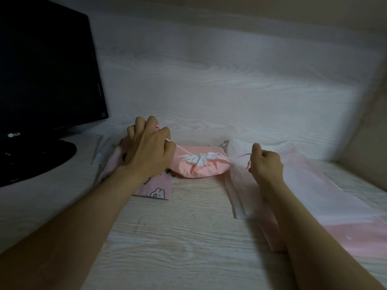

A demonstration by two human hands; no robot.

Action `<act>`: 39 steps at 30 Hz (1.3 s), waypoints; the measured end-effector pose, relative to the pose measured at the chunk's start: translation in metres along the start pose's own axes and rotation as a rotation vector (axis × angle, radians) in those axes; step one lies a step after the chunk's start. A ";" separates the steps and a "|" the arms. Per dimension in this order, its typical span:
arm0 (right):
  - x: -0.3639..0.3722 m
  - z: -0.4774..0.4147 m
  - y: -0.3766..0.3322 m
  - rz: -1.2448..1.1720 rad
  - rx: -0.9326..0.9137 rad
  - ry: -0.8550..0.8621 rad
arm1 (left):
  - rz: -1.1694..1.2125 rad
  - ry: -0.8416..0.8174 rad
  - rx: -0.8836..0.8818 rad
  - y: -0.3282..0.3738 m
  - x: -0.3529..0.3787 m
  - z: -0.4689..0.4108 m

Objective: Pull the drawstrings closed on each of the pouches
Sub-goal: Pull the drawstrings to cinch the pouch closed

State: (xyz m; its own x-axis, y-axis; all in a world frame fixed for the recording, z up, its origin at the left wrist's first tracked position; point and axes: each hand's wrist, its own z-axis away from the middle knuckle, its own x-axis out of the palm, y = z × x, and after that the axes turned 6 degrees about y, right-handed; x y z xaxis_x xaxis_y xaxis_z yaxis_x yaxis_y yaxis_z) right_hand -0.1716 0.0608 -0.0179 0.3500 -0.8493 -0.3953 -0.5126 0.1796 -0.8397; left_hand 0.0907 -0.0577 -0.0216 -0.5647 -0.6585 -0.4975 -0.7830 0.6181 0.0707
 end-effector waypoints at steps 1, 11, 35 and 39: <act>0.001 0.000 -0.001 -0.026 0.009 -0.042 | 0.003 -0.004 0.032 0.000 -0.001 -0.002; 0.003 0.012 -0.002 0.595 -0.357 -0.030 | -0.235 -0.245 0.108 0.004 0.005 0.003; 0.000 0.011 -0.013 0.349 -0.201 -0.391 | 0.391 -0.824 0.073 0.026 -0.009 0.002; 0.005 0.008 -0.005 0.413 -0.243 -0.357 | 0.378 -0.778 0.092 0.022 -0.011 0.001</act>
State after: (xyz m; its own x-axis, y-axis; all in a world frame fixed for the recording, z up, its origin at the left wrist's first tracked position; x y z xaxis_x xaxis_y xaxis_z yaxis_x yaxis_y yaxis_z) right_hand -0.1609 0.0597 -0.0183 0.3036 -0.5067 -0.8069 -0.8123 0.3050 -0.4972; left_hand 0.0805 -0.0363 -0.0153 -0.4172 0.0577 -0.9070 -0.5357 0.7906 0.2967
